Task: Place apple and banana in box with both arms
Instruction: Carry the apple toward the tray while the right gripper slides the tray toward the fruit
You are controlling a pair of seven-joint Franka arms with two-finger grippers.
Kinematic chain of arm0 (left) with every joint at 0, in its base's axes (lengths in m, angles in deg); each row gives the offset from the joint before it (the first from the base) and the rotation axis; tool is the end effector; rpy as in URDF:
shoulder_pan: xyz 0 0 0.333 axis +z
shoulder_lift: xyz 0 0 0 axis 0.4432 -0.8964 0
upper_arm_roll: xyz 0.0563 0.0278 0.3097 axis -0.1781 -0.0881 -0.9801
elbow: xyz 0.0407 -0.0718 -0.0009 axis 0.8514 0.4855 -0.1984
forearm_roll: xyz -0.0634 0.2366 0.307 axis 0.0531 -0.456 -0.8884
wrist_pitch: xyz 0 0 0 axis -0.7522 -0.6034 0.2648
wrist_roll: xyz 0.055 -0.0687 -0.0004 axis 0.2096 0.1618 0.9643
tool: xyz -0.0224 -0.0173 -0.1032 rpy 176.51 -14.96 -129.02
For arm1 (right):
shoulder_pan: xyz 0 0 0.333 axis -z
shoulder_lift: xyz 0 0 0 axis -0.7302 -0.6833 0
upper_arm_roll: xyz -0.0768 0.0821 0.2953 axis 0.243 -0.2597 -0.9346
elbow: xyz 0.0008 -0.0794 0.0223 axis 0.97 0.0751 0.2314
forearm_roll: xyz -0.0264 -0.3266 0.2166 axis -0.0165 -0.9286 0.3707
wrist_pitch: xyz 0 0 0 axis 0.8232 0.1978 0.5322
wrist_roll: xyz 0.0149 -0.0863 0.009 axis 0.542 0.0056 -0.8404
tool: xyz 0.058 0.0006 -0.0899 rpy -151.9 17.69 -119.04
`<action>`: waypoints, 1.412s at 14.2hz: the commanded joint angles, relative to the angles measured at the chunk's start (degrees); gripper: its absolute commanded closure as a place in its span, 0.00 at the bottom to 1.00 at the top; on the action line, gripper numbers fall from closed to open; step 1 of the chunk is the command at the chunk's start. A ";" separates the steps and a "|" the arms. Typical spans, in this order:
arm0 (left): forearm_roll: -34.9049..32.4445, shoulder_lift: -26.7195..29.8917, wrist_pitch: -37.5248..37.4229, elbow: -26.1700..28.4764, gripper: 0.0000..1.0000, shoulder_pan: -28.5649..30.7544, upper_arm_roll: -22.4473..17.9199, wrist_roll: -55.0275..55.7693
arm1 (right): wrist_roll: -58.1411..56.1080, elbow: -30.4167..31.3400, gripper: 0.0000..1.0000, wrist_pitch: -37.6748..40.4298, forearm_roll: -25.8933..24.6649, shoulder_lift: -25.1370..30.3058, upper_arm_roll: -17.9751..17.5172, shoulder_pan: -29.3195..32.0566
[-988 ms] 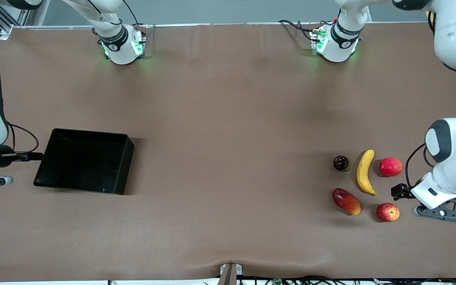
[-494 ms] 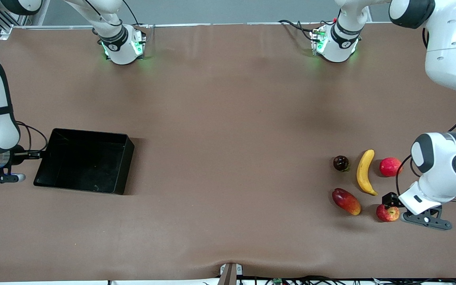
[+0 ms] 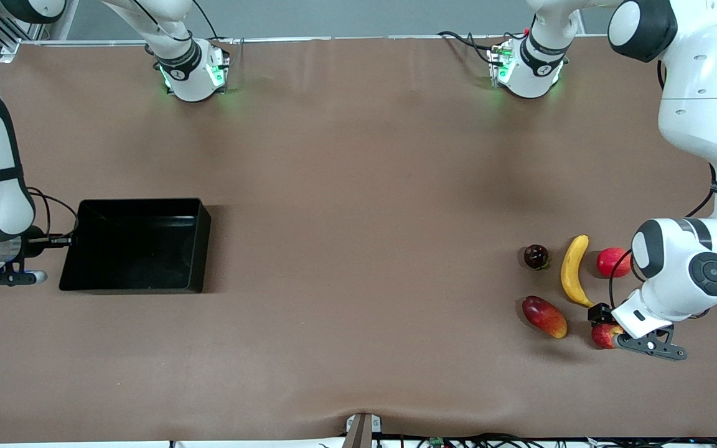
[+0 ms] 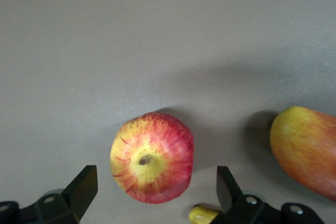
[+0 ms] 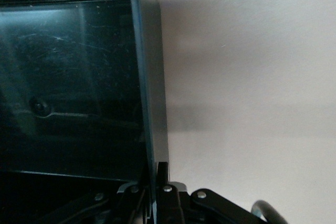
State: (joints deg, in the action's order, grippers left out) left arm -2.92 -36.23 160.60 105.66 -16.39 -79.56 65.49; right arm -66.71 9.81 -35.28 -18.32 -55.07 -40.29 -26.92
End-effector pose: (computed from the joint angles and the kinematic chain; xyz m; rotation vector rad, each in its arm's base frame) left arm 0.7466 0.0587 0.2279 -3.0058 0.4119 -0.2532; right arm 0.6041 -0.2195 0.2461 -2.9356 -0.0111 0.5034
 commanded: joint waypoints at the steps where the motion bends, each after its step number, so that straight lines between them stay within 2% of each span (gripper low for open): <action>1: -0.55 -1.17 0.99 -1.17 0.00 0.54 0.18 -0.94 | -2.72 -2.73 1.00 8.32 4.71 1.63 -1.51 0.42; 3: -0.55 -1.78 2.04 -1.17 0.00 1.07 0.18 -0.94 | -2.47 -5.46 1.00 14.31 6.47 2.07 -2.47 -0.90; 6: -0.46 -2.84 2.84 -1.25 0.00 1.16 0.18 -0.67 | -2.20 -5.39 1.00 17.49 9.55 3.91 -4.41 -3.09; 7: -0.46 -2.84 2.84 -1.25 0.05 1.16 0.18 -0.59 | -2.20 -5.30 1.00 18.02 10.25 4.18 -4.59 -4.32; 9: -0.46 -2.84 2.84 -1.25 0.32 1.16 0.18 -0.67 | -0.72 -4.86 1.00 18.55 12.62 6.02 -4.42 -9.14; 10: -0.90 -2.76 2.75 -1.34 0.77 0.90 0.18 -1.02 | 2.69 -4.77 1.00 18.46 12.72 6.37 -4.41 -11.60; 11: -1.08 -2.32 2.66 -1.17 1.00 0.37 0.18 -0.68 | 6.55 -4.68 1.00 18.46 12.72 6.90 -4.50 -14.41; 17: -0.46 1.63 -0.14 0.06 1.00 0.37 1.67 0.38 | 27.21 -4.42 1.00 12.94 15.97 6.99 -4.41 -29.97; 20: -0.46 6.63 -7.42 0.68 1.00 0.46 3.69 3.61 | 35.21 -4.33 1.00 8.46 18.16 6.47 -4.41 -35.60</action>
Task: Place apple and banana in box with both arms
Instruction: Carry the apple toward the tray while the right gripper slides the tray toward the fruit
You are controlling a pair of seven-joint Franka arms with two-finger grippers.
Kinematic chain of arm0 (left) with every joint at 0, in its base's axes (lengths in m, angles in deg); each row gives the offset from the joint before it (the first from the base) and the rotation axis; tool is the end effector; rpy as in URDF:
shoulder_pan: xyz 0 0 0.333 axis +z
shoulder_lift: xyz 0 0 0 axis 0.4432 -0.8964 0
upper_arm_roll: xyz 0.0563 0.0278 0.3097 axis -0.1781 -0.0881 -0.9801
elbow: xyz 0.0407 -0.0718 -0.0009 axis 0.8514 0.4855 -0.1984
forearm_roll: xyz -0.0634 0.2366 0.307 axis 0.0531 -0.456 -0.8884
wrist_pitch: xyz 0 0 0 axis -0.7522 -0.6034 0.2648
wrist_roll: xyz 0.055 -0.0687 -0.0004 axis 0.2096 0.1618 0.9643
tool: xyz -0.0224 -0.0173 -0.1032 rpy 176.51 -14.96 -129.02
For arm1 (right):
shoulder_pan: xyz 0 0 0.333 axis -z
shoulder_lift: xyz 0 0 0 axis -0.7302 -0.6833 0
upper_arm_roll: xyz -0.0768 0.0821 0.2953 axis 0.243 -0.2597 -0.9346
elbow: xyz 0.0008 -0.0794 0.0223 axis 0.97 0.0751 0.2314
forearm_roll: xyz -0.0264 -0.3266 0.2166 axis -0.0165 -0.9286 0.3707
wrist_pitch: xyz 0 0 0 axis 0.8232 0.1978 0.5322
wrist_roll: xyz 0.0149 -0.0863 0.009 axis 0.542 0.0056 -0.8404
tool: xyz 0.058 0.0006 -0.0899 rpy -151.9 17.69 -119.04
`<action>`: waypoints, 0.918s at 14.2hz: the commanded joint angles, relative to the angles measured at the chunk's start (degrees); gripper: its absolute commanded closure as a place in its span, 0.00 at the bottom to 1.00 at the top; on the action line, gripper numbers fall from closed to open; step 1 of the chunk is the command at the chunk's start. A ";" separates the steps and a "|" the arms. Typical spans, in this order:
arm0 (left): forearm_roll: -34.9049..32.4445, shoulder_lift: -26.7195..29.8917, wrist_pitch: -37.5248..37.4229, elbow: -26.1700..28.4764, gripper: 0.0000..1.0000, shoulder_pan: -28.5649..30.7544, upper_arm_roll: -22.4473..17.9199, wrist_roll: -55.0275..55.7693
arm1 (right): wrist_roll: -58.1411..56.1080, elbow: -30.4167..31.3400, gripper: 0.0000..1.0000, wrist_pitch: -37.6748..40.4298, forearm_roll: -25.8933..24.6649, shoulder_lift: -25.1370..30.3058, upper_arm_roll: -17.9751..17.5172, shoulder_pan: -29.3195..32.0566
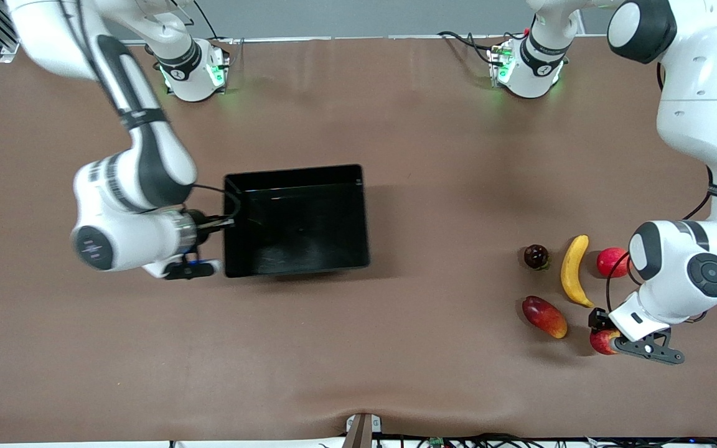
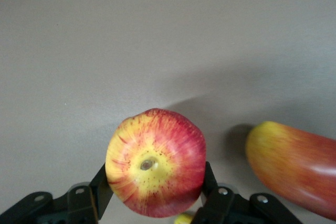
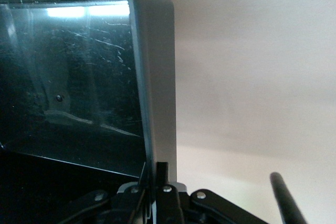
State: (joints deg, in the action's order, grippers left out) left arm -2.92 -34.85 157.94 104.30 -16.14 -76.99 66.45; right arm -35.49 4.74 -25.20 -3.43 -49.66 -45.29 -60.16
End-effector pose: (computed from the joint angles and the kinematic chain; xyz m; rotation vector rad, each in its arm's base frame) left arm 0.7523 0.0386 0.2547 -3.0296 0.4171 -0.2728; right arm 0.6112 0.2209 0.3417 -2.8416 -0.0806 0.6266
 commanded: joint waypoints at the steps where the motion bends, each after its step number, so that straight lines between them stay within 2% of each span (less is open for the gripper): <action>1: -0.46 7.36 -6.00 3.35 1.00 0.21 1.82 4.42 | 5.76 0.75 1.00 -3.55 5.02 0.44 0.58 -3.95; 3: -0.46 12.10 -6.27 7.91 1.00 0.12 3.66 10.56 | 10.15 1.19 1.00 -9.95 8.54 -1.84 0.58 -8.07; 5: -0.55 15.80 -6.36 12.57 1.00 0.21 6.12 16.36 | 12.54 1.19 1.00 -14.54 9.34 -3.69 0.58 -10.98; 12: -0.90 23.98 -10.05 20.22 1.00 0.21 13.41 28.49 | 19.49 1.28 1.00 -20.35 9.26 -7.21 0.67 -15.48; 13: -0.90 25.12 -10.05 21.80 1.00 0.21 14.82 31.30 | 19.58 1.19 0.90 -20.27 9.26 -7.39 0.67 -15.30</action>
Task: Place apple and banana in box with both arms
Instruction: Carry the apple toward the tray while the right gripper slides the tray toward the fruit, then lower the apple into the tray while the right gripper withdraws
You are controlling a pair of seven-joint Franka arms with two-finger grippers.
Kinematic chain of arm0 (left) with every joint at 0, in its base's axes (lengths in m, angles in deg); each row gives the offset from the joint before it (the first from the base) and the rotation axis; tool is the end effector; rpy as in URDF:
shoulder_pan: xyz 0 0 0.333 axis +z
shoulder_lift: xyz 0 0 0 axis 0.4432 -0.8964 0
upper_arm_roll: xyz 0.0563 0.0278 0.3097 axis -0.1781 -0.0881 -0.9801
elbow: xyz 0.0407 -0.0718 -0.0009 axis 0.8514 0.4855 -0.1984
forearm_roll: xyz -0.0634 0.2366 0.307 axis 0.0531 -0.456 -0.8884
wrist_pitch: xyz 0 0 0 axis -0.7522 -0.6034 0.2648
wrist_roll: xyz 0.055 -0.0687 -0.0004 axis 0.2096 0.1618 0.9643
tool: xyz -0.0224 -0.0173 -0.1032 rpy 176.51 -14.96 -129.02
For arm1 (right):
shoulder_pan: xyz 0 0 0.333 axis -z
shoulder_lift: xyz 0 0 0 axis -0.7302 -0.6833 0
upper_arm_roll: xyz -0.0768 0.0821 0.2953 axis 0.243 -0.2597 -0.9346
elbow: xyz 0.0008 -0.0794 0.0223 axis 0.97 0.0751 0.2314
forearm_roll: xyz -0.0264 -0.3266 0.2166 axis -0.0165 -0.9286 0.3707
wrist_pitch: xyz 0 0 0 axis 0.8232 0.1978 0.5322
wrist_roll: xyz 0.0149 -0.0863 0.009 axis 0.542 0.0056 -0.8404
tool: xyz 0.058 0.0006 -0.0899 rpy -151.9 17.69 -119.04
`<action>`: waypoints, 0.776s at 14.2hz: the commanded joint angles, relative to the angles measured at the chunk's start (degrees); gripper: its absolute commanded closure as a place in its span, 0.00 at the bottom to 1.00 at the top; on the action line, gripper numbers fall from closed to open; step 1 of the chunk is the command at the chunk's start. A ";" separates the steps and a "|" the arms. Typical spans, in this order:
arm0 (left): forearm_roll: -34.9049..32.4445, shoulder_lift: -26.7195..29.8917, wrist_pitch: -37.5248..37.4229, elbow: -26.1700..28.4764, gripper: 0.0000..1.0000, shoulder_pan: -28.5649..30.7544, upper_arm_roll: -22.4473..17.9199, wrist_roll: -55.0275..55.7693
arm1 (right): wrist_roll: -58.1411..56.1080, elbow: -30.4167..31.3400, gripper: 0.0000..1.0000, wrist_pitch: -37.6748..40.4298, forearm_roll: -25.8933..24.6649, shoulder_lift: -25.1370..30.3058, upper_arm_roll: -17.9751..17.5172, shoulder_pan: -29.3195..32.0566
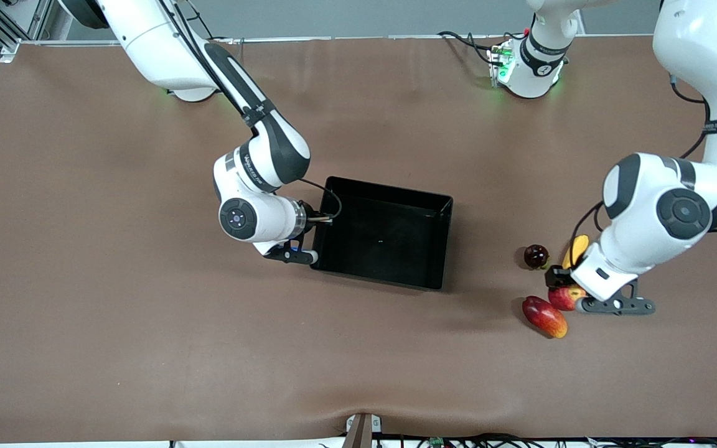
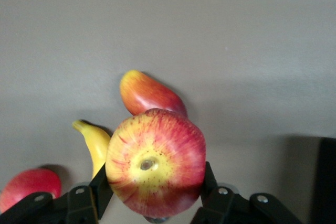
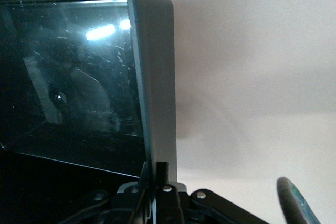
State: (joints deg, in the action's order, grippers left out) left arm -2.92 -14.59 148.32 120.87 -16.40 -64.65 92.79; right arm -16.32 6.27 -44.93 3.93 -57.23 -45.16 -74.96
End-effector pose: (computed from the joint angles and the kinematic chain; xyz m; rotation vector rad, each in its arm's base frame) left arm 0.6707 -0.1047 0.3699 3.1335 -0.0463 0.1688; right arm 0.5658 0.3823 0.2623 -2.8206 0.2364 0.5272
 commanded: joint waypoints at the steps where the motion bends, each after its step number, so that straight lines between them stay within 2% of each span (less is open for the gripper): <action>1: -0.90 5.74 -0.44 6.38 1.00 0.55 3.71 7.34 | 1.10 -0.34 0.45 -0.36 1.90 0.18 0.54 -0.24; 2: -0.99 6.27 -0.35 7.26 1.00 0.55 5.20 9.36 | 1.02 -0.34 0.00 -0.36 1.03 0.18 0.54 -0.59; 6: -1.43 6.28 1.57 10.42 1.00 -0.67 12.49 19.64 | -0.47 -2.10 0.00 0.78 -0.73 1.41 0.71 -0.33; 8: -2.30 7.15 2.98 13.41 1.00 -2.16 13.47 21.25 | -0.65 -5.68 0.00 9.18 -1.26 3.43 1.24 0.98; 10: -2.57 8.03 8.33 17.88 1.00 -2.17 16.62 21.33 | -0.65 -12.87 0.00 20.86 -1.44 3.52 1.33 4.93; 11: -2.75 7.60 9.05 18.43 1.00 -2.34 17.07 20.99 | -0.65 -15.87 0.00 26.31 -2.22 3.52 1.24 7.47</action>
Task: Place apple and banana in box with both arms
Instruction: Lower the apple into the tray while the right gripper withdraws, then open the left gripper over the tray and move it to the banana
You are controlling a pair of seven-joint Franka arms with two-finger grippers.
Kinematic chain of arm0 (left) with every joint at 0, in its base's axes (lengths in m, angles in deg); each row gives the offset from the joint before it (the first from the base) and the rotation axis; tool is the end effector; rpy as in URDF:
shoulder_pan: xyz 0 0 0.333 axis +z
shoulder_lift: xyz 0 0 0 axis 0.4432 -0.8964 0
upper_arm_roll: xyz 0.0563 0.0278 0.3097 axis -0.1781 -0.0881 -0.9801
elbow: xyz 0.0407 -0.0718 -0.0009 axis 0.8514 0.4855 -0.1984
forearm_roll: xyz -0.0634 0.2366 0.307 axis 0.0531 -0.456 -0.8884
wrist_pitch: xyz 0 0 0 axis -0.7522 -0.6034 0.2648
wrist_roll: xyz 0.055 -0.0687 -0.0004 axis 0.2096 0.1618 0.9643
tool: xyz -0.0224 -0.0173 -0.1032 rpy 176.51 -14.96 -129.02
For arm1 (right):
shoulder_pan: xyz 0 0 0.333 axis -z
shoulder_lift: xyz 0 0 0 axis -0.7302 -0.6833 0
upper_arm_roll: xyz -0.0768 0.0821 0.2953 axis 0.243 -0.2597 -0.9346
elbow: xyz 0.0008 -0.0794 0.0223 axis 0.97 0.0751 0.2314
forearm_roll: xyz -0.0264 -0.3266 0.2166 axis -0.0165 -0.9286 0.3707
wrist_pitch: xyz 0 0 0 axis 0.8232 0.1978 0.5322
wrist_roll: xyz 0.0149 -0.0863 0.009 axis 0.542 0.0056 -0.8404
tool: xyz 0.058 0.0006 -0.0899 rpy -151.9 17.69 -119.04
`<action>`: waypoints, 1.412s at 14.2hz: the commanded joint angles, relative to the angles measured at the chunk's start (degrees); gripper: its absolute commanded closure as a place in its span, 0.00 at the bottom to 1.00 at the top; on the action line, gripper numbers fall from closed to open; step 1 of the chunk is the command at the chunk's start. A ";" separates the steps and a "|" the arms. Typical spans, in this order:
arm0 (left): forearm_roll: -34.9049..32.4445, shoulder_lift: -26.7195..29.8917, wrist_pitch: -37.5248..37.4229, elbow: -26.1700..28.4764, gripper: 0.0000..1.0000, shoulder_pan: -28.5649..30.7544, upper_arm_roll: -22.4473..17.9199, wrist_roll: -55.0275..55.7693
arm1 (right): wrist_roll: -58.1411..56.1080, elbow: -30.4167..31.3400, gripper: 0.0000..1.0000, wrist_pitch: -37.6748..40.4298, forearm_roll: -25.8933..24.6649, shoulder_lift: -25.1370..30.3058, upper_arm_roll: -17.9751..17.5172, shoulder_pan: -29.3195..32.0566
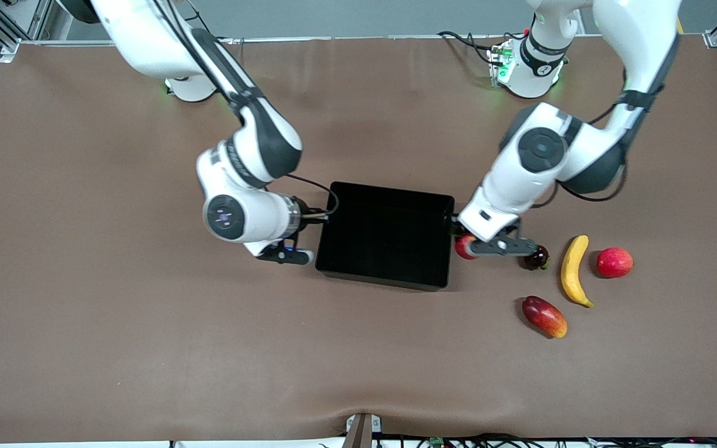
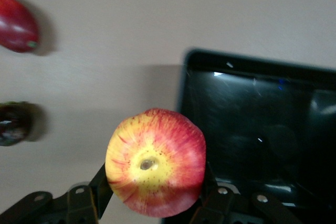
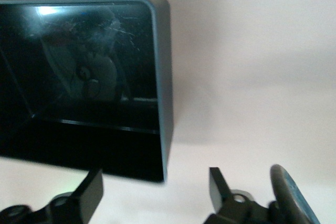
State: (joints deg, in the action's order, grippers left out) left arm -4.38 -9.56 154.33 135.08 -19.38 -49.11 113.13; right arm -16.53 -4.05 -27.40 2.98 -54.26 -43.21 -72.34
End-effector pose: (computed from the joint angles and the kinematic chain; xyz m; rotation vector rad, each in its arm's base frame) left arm 0.5534 -0.2931 0.3497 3.0620 -0.0531 0.1058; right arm 0.5939 0.3521 0.3591 -2.8210 0.1770 0.6092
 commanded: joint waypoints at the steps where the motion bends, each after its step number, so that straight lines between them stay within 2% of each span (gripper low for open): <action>1: -1.38 2.04 3.13 4.31 1.00 0.11 2.15 0.65 | -0.44 -8.19 0.00 12.14 -2.59 0.56 -0.80 6.52; 2: -1.38 1.17 3.13 4.22 1.00 -0.94 2.51 0.91 | -0.44 -10.30 0.00 14.35 -3.73 0.64 -0.71 8.02; 5: -1.55 -0.60 3.48 4.83 1.00 -5.34 2.33 1.96 | -4.54 -11.20 0.00 16.22 -5.06 2.48 -0.62 13.03; 8: -8.55 -3.93 4.53 4.93 1.00 -6.23 2.33 6.87 | -18.49 -11.29 0.00 16.22 -5.58 4.68 -0.45 19.88; 9: -11.19 -5.16 5.84 4.93 1.00 -6.49 2.33 9.84 | -22.98 -11.29 0.00 16.22 -8.29 5.30 -0.53 21.81; 11: -15.68 -7.88 8.04 4.58 1.00 -6.75 2.33 15.74 | -30.56 -11.20 0.00 15.60 -17.67 7.57 -0.71 23.85; 14: -22.71 -11.66 8.93 4.40 1.00 -7.54 2.33 23.03 | -31.37 -10.94 0.00 12.98 -28.23 10.92 -0.71 25.16; 17: -27.64 -14.31 8.93 4.22 1.00 -8.42 2.33 27.97 | -31.55 -8.14 0.00 12.87 -28.88 15.92 -0.80 27.71; 20: -28.54 -15.19 8.93 4.22 1.00 -9.04 2.33 29.21 | -35.94 3.26 0.00 12.53 -28.27 24.34 -0.89 30.62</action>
State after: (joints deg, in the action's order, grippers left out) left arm -31.17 -24.42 162.58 139.89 -27.82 -46.92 139.99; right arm -50.29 -11.51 -13.28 -24.62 -37.55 -42.86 -44.24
